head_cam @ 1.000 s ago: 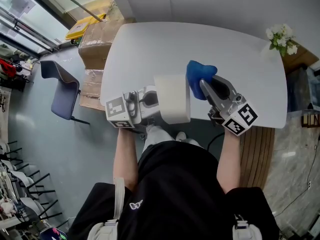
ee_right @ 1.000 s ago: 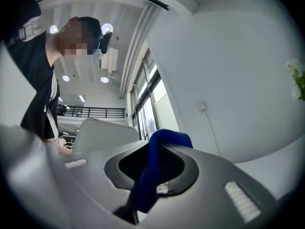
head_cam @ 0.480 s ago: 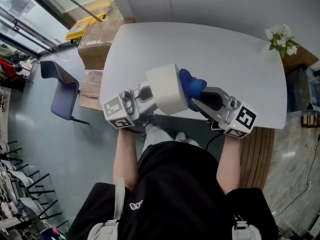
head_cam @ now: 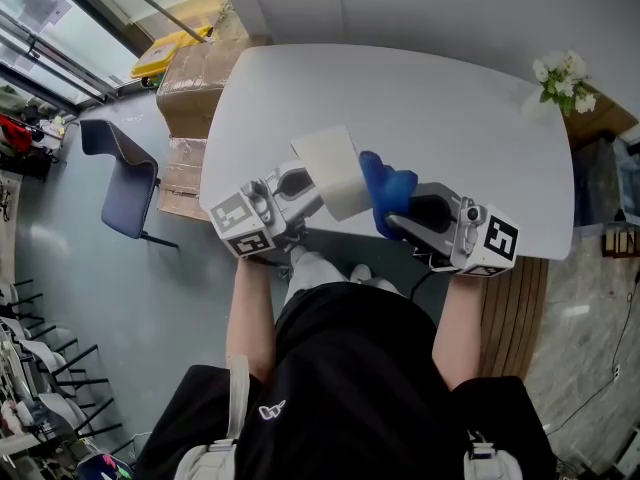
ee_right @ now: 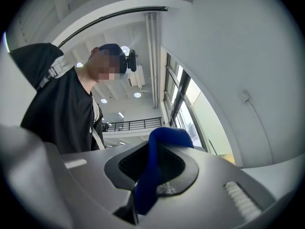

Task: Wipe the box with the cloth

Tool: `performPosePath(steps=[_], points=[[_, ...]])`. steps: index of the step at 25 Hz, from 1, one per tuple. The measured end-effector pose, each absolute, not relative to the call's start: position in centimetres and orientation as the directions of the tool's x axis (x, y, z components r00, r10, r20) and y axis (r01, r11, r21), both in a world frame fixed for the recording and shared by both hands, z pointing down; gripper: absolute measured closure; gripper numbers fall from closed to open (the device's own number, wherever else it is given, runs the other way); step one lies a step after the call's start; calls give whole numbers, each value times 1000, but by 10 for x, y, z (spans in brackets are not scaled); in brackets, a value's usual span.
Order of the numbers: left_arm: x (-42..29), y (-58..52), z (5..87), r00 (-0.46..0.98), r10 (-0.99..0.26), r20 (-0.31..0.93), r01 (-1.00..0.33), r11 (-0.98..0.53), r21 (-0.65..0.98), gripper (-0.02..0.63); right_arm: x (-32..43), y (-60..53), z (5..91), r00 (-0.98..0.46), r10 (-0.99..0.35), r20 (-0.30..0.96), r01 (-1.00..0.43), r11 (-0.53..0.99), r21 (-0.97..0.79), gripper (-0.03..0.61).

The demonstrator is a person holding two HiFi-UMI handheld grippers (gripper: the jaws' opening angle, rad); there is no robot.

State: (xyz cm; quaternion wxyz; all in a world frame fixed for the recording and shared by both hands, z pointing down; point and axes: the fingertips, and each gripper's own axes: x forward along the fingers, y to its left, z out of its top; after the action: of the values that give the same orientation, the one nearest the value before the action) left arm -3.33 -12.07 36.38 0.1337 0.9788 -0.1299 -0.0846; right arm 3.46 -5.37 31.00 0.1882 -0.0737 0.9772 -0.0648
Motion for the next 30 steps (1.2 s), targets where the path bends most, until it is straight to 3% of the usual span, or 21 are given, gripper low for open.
performPosePath(steps=[12, 30], points=[[-20, -121, 415, 950, -257, 178, -287, -942, 174, 561, 70, -88, 299, -794, -381, -473, -295, 923, -248, 526], [-12, -131, 499, 778, -165, 605, -218, -976, 14, 562, 88, -119, 332, -707, -587, -395, -474, 807, -352, 526]])
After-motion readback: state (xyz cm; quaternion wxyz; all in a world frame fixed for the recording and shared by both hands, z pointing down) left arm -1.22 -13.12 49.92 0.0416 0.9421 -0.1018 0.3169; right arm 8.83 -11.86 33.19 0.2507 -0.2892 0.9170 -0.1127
